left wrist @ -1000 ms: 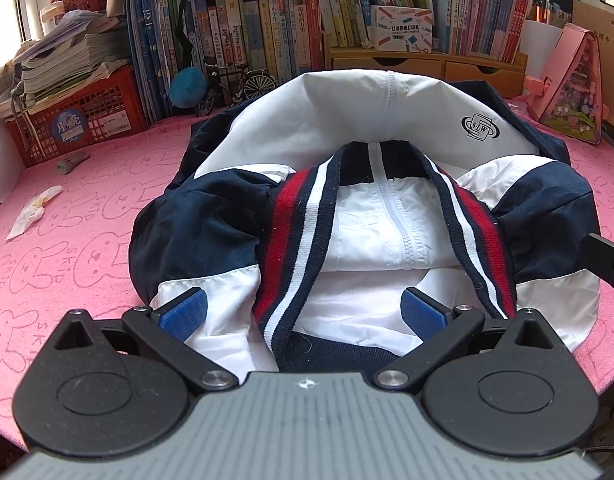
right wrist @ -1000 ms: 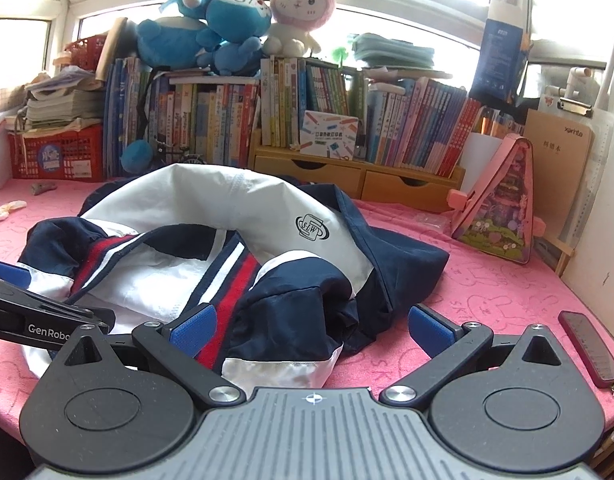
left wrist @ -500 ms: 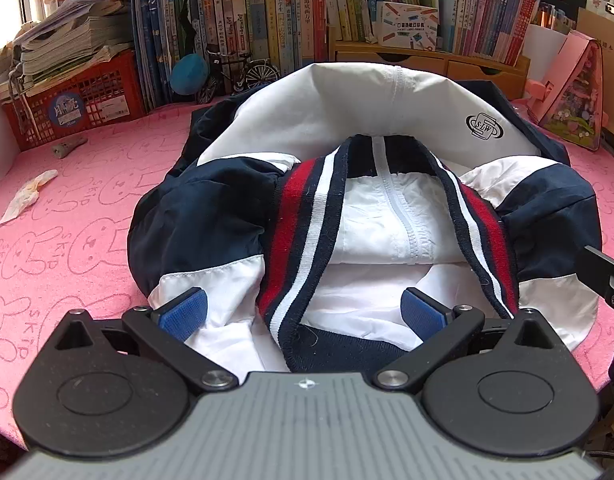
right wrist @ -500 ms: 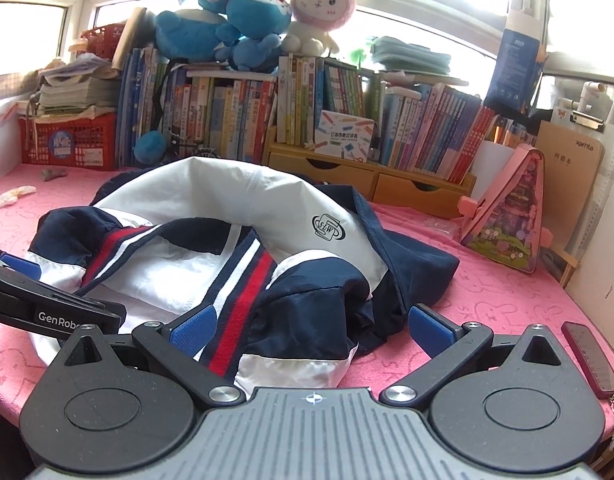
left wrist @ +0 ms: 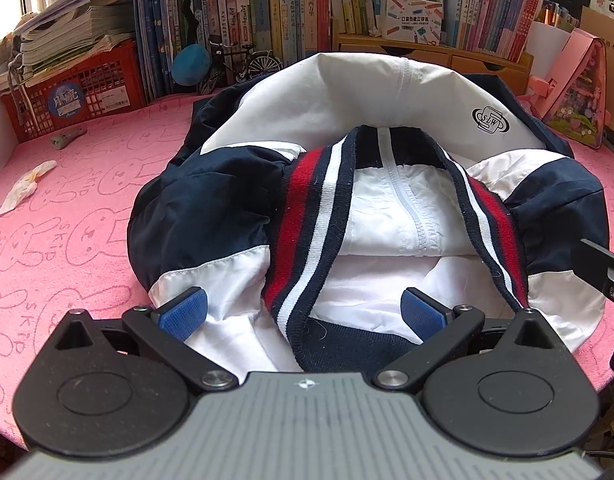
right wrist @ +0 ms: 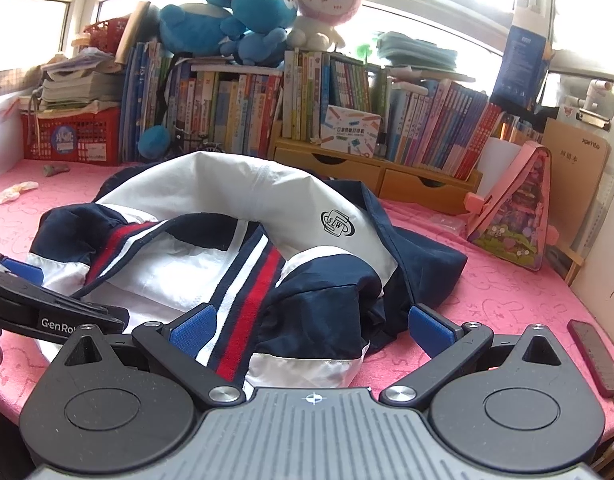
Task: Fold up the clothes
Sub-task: 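Move both tools toward the bunched navy-and-white jacket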
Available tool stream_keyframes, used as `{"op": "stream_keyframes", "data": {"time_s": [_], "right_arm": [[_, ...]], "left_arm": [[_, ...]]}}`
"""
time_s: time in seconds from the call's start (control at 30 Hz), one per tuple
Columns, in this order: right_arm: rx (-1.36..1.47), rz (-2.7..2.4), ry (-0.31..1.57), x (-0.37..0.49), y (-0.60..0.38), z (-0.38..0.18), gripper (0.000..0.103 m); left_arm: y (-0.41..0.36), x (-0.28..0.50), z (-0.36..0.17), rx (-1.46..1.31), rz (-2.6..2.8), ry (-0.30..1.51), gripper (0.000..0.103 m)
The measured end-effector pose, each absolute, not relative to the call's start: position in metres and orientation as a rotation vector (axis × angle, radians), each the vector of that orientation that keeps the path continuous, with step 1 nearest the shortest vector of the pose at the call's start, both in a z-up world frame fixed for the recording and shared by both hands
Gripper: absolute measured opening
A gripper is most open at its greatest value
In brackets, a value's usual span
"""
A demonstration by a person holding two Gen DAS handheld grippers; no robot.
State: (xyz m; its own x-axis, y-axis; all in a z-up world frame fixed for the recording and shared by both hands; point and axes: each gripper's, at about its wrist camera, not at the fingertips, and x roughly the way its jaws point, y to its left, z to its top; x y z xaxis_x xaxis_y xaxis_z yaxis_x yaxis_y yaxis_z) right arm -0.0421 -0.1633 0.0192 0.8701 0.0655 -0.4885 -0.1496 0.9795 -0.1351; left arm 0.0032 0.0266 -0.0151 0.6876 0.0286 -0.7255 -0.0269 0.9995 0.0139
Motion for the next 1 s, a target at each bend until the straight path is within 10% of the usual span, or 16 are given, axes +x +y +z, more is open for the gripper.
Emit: {"op": "stream_keyframes", "data": {"time_s": [1.0], "right_arm": [[-0.258,0.239,0.767,0.096,-0.115,-0.022,0.099]], "left_arm": [[0.044,0.006,-0.041,-0.055,0.018,0.837,0.103]]}}
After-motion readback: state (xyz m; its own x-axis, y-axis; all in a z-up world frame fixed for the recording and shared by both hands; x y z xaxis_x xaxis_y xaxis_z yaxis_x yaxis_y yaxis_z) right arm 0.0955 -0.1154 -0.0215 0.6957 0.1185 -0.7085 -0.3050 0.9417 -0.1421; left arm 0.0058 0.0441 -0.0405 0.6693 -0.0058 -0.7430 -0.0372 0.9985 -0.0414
